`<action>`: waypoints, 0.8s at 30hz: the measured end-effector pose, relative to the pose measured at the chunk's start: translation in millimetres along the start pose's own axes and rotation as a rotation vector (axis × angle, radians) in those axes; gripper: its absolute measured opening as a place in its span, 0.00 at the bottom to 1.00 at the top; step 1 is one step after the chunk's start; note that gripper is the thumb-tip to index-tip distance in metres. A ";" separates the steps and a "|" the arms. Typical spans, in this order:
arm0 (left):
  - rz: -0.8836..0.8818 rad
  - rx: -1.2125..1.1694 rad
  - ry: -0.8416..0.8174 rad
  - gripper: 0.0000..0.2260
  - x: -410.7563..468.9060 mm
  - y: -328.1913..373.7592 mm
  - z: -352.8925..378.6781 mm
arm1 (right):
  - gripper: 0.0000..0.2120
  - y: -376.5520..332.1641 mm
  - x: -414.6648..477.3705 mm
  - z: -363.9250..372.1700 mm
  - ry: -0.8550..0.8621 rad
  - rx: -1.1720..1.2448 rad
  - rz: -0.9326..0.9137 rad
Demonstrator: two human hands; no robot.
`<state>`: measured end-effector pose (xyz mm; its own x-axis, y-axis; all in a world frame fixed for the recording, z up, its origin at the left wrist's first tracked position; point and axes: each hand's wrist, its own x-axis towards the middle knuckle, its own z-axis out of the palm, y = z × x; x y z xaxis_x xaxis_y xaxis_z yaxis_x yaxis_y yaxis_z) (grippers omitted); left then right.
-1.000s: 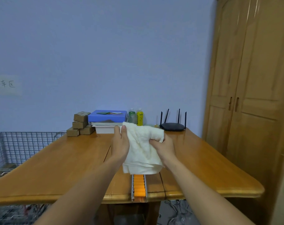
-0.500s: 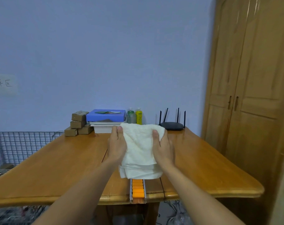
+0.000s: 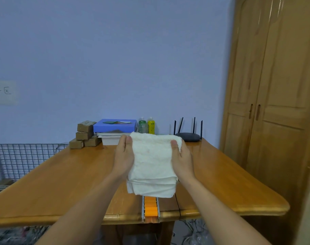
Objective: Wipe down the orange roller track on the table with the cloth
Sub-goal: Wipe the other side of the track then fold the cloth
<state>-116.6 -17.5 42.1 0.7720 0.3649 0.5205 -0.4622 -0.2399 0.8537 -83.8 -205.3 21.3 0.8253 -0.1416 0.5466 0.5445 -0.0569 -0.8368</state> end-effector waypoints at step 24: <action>-0.004 -0.035 0.010 0.12 -0.6 -6.2 -1.6 | 0.12 -0.8 -5.6 1.5 0.009 -0.008 -0.014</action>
<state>-114.9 -14.7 36.5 0.7699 0.3746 0.5167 -0.4738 -0.2068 0.8560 -88.7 -203.0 18.9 0.8159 -0.1499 0.5584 0.5550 -0.0674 -0.8291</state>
